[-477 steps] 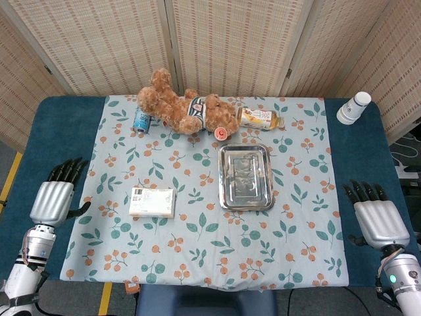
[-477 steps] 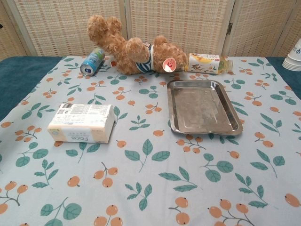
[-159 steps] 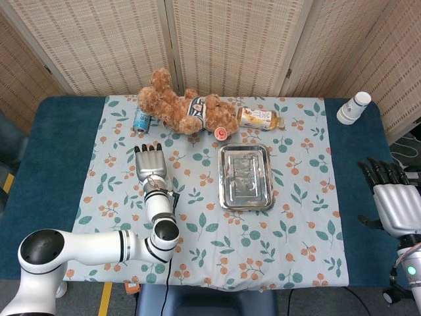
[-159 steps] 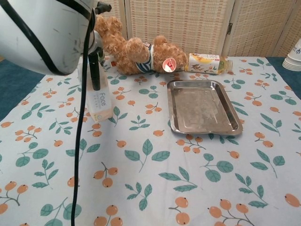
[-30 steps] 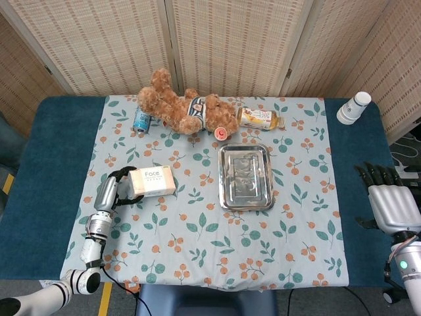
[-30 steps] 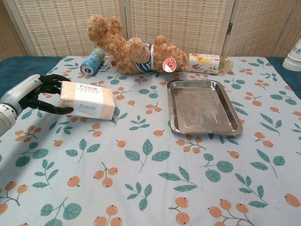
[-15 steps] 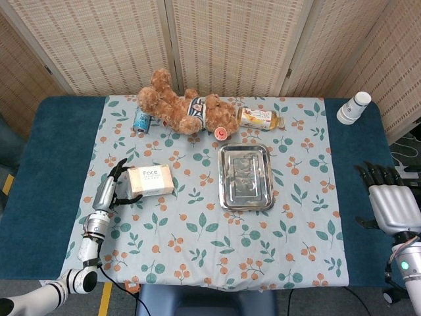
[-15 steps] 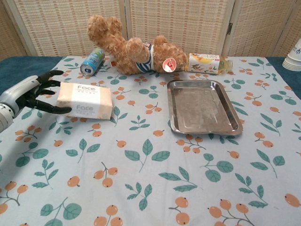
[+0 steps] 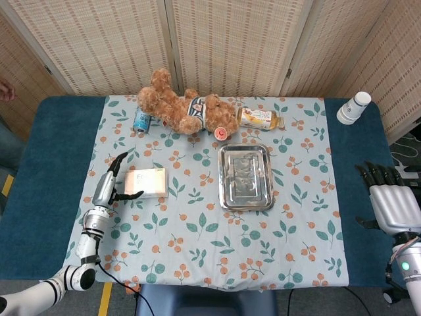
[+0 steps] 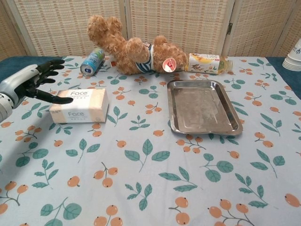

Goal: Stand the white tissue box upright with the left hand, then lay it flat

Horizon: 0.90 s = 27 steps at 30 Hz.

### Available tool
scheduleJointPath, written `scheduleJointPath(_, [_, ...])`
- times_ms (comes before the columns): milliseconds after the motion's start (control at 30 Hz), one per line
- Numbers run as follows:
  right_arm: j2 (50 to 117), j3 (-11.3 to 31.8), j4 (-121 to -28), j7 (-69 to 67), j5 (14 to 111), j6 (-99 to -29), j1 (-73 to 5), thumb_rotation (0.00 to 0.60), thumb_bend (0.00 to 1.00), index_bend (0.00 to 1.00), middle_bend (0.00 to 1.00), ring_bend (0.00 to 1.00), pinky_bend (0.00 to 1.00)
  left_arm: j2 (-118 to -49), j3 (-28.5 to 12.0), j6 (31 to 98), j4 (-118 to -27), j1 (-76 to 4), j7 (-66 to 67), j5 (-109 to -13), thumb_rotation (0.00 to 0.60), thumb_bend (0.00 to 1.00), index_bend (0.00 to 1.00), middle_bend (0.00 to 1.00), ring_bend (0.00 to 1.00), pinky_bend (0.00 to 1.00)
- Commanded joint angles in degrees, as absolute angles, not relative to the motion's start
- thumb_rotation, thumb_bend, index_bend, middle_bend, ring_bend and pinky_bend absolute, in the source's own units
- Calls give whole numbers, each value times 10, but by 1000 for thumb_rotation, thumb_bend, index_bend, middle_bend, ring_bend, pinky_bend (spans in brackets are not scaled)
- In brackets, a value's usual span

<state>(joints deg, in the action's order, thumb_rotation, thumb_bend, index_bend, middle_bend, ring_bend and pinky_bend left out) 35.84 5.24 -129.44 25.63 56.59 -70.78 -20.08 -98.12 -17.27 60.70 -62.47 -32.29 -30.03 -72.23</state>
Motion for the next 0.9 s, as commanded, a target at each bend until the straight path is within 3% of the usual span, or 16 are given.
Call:
scheduleJointPath(33, [357, 53, -1295, 255, 567, -708, -200, 600, 122, 70, 2, 0, 0, -964, -191, 618, -641, -333, -296, -727, 600, 100, 0, 5, 0, 75])
scheduleJointPath(233, [348, 54, -1301, 243, 575, -708, -196, 600, 122, 70, 2, 0, 0, -900, -238, 624, -670, -371, -248, -733, 600, 219, 9, 34, 0, 78])
scheduleJointPath(300, [344, 54, -1302, 237, 579, -709, -194, 600, 122, 71, 2, 0, 0, -859, -239, 602, -695, -381, -188, -728, 600, 221, 74, 84, 7, 83])
scheduleJointPath(333, [342, 54, -1304, 235, 581, -710, -193, 600, 122, 71, 2, 0, 0, -832, -230, 580, -714, -385, -148, -727, 600, 235, 108, 106, 15, 86])
scheduleJointPath(400, [338, 54, -1308, 231, 583, -710, -192, 600, 122, 72, 2, 0, 0, -758, -194, 533, -762, -390, -27, -739, 600, 361, 137, 128, 16, 90])
scheduleJointPath(500, [332, 53, -1314, 227, 593, -710, -188, 600, 122, 72, 2, 0, 0, -671, -153, 490, -846, -390, 110, -738, 600, 518, 9, 39, 0, 66])
scheduleJointPath(667, [323, 50, -1325, 219, 614, -715, -179, 600, 122, 72, 2, 0, 0, -584, -128, 466, -991, -390, 254, -630, 600, 528, 0, 0, 0, 55])
scheduleJointPath(900, [320, 50, -1327, 214, 623, -718, -175, 600, 122, 72, 2, 0, 0, -571, -99, 530, -1071, -404, 385, -549, 600, 444, 0, 1, 0, 55])
